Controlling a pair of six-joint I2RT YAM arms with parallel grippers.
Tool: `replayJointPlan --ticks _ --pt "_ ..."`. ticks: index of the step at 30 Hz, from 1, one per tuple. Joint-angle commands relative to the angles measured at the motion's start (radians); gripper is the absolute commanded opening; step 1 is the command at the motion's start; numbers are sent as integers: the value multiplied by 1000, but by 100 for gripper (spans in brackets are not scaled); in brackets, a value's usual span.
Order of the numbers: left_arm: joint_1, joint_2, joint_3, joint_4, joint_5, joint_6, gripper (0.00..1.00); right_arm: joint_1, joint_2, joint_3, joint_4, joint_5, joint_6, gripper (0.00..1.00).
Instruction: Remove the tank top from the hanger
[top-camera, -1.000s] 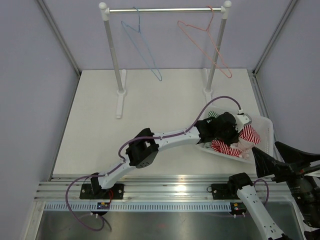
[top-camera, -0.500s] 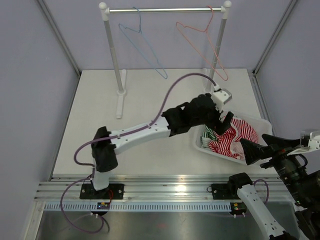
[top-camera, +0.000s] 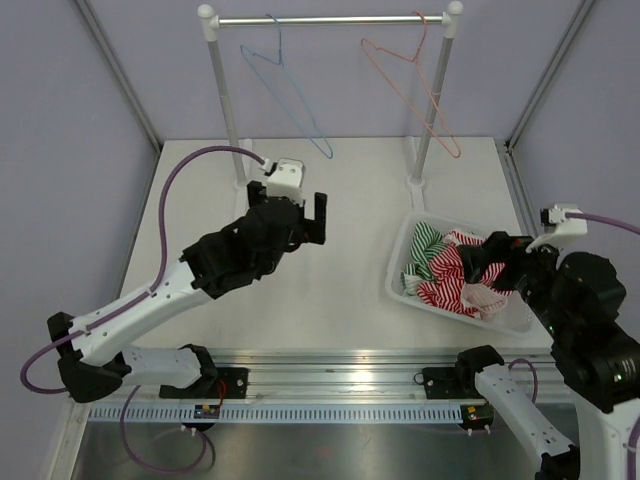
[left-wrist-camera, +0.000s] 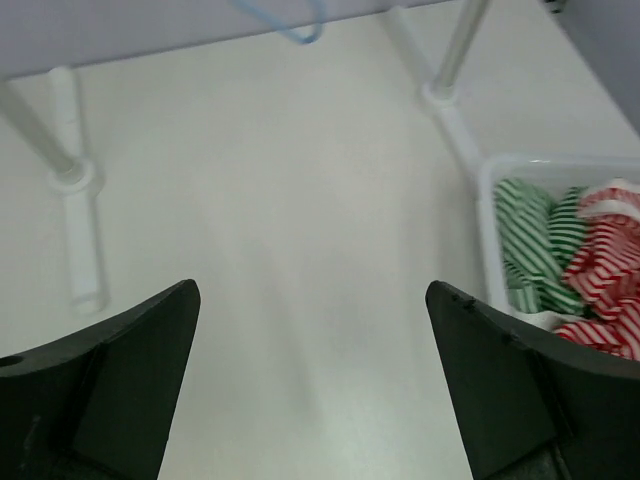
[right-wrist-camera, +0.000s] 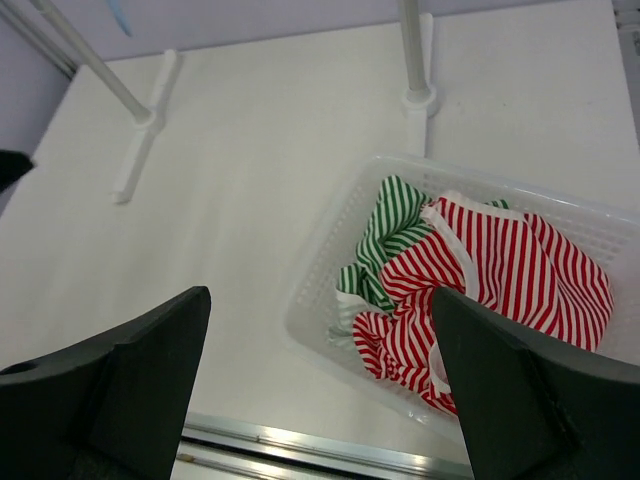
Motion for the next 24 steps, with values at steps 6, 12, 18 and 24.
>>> replayJointPlan --ticks 6,12,18,24 --pt "321 -304 -173 -352 -109 -173 99 2 137 -91 49 176 -10 100" --pt "451 -476 -230 -466 -96 -172 99 2 125 -131 53 207 -25 99" --pt "456 -617 -304 -526 -137 -160 99 0 97 -181 55 240 -63 100" --pt "456 -696 -327 -535 -185 -156 99 2 113 -180 60 234 -59 99"
